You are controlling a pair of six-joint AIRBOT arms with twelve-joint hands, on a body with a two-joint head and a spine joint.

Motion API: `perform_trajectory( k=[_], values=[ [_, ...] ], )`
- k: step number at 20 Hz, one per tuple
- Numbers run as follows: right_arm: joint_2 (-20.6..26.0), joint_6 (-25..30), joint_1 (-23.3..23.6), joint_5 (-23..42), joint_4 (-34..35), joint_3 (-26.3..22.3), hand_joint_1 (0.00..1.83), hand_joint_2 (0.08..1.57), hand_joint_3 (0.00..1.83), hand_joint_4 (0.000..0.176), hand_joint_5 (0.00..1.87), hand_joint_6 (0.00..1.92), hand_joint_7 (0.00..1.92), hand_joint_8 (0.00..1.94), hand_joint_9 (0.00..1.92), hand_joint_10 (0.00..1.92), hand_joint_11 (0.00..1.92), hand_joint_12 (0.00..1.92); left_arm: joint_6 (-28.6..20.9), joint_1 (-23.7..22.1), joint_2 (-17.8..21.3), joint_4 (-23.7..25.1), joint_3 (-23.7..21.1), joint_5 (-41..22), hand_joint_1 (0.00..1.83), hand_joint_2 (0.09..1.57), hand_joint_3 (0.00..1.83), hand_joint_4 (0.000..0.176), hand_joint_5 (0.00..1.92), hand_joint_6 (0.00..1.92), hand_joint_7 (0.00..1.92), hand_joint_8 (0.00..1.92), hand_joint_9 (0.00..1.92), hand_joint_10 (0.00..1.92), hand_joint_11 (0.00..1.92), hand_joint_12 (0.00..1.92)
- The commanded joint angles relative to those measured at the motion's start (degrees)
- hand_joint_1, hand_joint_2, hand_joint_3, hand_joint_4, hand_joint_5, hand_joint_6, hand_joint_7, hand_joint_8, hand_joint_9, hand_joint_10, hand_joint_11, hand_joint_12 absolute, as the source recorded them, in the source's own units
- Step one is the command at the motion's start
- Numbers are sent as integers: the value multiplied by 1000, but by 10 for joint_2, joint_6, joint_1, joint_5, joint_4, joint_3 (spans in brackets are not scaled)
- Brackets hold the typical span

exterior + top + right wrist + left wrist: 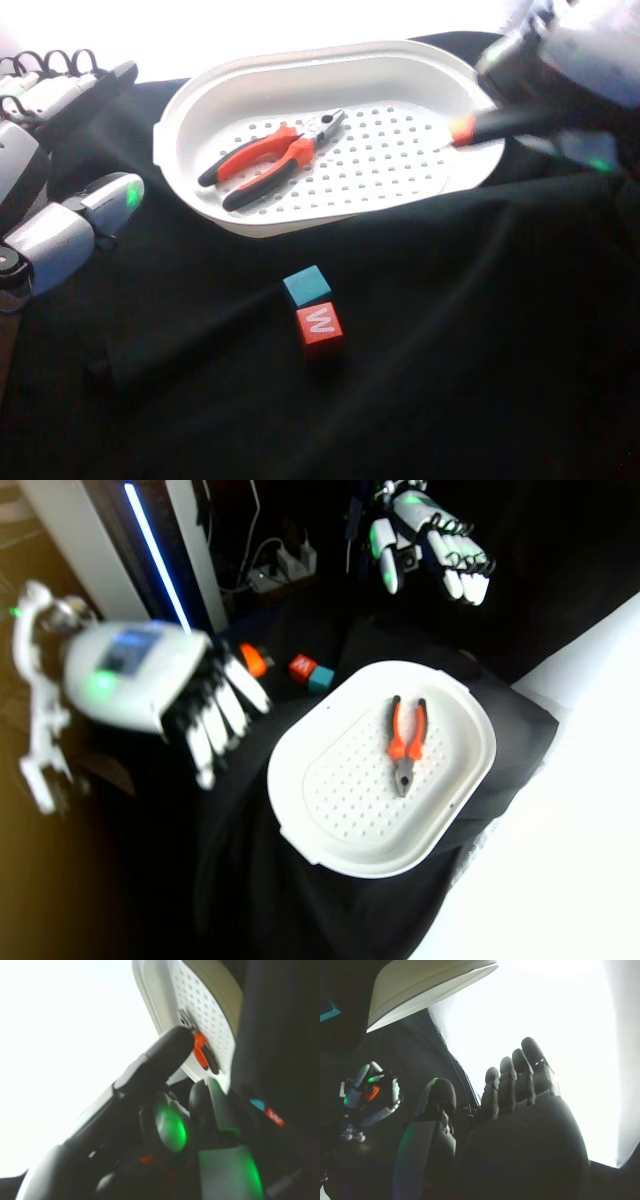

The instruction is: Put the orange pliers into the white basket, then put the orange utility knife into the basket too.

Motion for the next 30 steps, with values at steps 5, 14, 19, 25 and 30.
perform_trajectory(
  k=[5,14,19,25,30],
  values=[
    [-83,-4,63,-27,-4,79,1457,1199,31,0,948,1921,1229,1941,1380,1921,1477,1921,-5,-3,-6,11,2,-67,449,1439,0,52,200,3,208,2,120,359,0,1064],
    [-220,-6,75,-123,-4,193,845,1261,3,24,242,1083,357,1125,343,1296,255,1692,-16,-3,-13,12,9,-69,473,1465,1,30,180,3,187,3,65,410,0,782],
    [-220,-6,75,-130,14,199,524,1088,0,129,0,0,0,0,0,0,0,5,-17,-3,-14,12,11,-70,492,1469,0,5,202,10,180,2,19,498,0,786],
    [-200,-5,77,-109,23,178,493,920,0,79,0,0,0,0,0,0,0,0,-17,-3,-14,9,11,-70,440,1436,0,15,209,6,200,5,115,362,0,979],
    [-110,-5,80,-57,23,103,452,980,4,118,0,0,0,0,0,0,0,0,-17,-3,-9,11,6,-70,442,1401,0,31,199,2,186,0,90,395,0,1013]
  ],
)
